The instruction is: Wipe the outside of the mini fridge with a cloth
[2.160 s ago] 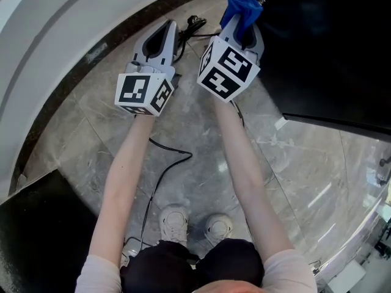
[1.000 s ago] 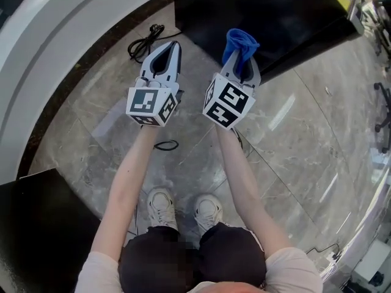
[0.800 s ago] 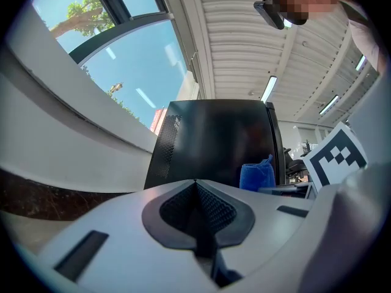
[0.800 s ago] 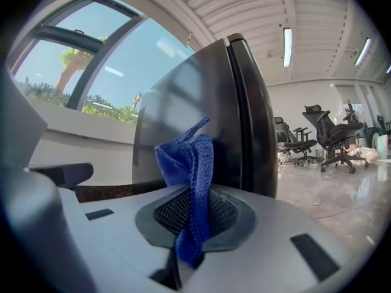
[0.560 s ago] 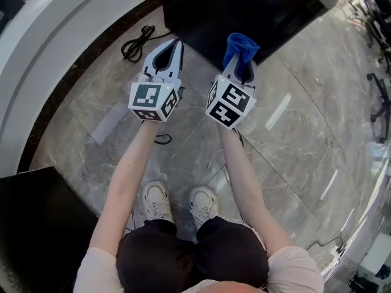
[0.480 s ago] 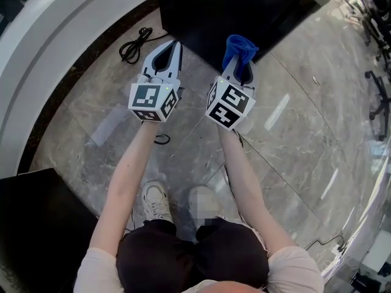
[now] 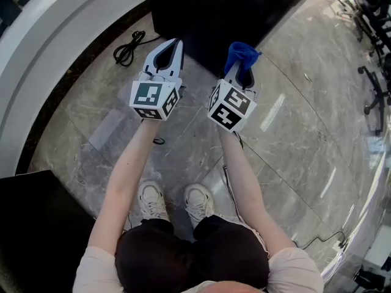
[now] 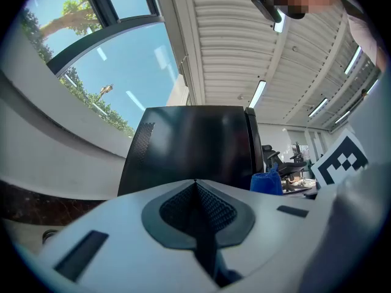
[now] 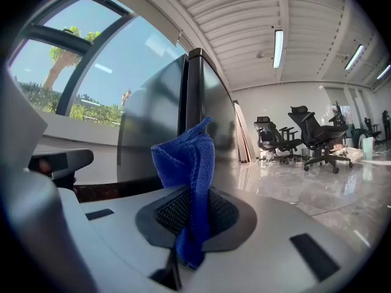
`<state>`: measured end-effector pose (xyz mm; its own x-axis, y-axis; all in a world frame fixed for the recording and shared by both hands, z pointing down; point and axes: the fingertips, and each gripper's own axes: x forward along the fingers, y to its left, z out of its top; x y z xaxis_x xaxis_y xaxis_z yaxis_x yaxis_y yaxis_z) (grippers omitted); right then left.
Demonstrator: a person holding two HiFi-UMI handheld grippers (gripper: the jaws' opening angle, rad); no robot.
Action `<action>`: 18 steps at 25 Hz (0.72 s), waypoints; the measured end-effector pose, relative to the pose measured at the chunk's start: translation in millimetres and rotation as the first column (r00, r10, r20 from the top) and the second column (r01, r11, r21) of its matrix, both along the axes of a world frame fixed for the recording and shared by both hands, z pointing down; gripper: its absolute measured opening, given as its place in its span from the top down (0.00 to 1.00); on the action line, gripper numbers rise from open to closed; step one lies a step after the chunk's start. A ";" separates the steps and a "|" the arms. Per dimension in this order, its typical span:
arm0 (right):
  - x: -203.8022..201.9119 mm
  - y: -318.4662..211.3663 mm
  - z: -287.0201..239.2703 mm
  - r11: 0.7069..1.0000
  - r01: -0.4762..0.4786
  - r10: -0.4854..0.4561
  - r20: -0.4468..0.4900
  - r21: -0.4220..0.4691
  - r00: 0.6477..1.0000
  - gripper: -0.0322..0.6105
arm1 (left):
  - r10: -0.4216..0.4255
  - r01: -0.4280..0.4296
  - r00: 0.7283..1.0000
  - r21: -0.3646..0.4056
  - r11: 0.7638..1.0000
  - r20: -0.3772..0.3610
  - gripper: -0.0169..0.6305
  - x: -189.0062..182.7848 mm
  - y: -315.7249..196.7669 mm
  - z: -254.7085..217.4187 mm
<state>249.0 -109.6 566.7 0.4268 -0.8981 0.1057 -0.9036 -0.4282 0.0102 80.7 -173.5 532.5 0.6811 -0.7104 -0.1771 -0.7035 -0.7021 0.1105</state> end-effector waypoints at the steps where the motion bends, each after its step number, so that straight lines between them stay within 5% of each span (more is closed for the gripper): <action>1: 1.4 1.5 0.0 1.000 -0.004 0.004 -0.001 0.000 1.000 0.85 | 0.000 0.000 1.000 0.000 1.000 0.000 0.97 0.2 0.6 0.0; 11: 10.4 14.0 -0.9 0.999 -0.037 0.037 0.025 0.003 0.999 0.85 | -0.023 0.023 1.000 -0.013 1.000 -0.006 0.97 -6.8 5.2 2.0; 18: -56.2 -4.0 -6.5 0.989 0.134 -0.137 0.039 0.059 0.990 0.85 | -0.075 0.075 0.997 -0.011 0.997 0.037 0.97 -17.0 -1.5 19.8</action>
<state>192.8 -113.6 560.2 0.2970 -0.9524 0.0685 -0.9524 -0.3007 -0.0501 63.7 -175.0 552.2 0.6317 -0.7618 -0.1435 -0.7579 -0.6458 0.0923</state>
